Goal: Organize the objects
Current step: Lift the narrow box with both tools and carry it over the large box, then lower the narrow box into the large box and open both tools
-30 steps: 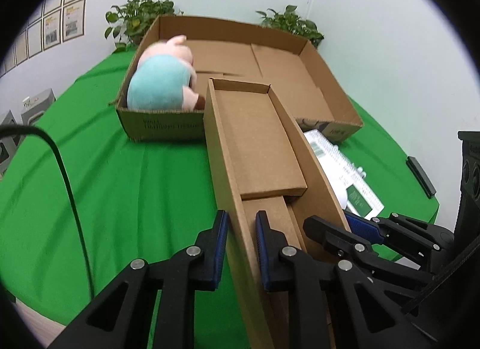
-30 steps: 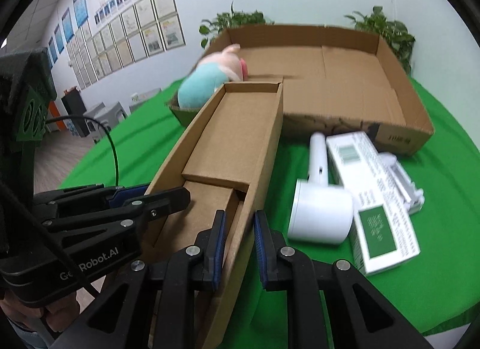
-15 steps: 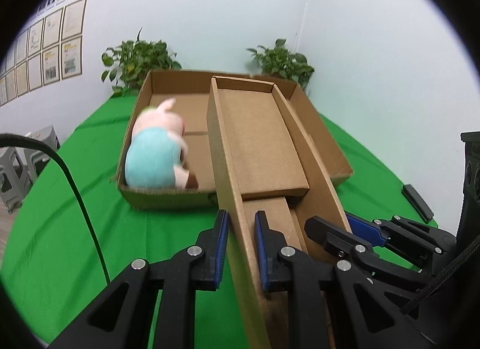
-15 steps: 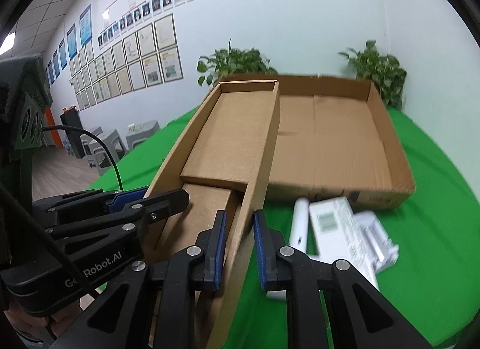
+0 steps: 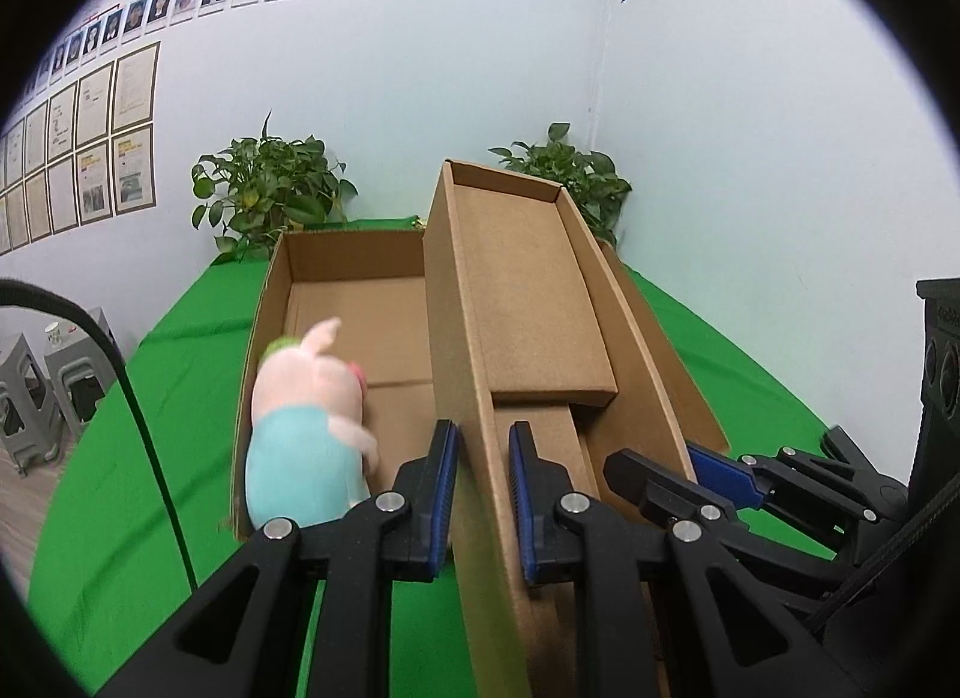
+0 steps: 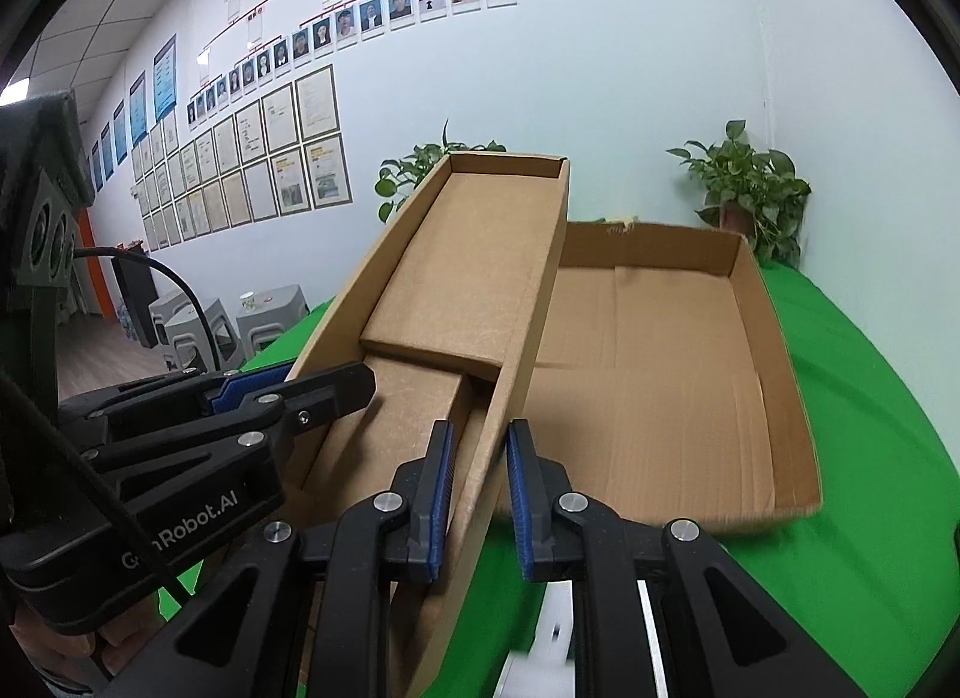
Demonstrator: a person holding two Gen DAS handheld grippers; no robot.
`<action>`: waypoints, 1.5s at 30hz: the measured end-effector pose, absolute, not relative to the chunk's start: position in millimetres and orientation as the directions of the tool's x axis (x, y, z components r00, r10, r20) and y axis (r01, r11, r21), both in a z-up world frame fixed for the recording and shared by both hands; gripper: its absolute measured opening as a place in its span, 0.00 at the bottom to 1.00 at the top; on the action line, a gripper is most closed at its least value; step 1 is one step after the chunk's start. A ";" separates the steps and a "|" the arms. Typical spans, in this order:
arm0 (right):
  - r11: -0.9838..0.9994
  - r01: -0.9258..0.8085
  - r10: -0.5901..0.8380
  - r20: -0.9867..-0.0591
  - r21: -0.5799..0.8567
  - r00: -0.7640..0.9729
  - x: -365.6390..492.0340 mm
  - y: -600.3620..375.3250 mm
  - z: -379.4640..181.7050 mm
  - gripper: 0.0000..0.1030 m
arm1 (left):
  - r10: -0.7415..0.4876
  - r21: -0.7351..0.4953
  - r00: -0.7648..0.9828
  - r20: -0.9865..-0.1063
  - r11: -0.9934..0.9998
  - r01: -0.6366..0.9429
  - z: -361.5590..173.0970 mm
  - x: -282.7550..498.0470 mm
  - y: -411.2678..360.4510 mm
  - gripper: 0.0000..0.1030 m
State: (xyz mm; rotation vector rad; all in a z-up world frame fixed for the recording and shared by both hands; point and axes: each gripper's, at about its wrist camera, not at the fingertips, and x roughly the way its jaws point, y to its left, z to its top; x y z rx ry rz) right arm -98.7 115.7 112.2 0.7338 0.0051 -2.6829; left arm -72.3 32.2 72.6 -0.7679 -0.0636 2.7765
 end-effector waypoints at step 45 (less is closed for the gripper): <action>-0.946 0.270 -0.318 -0.694 0.181 -0.646 -365.0 77.1 -26.1 0.10 | 0.161 -0.101 -0.631 -0.759 -0.986 -0.130 -6.9 -212.3 13.0 0.17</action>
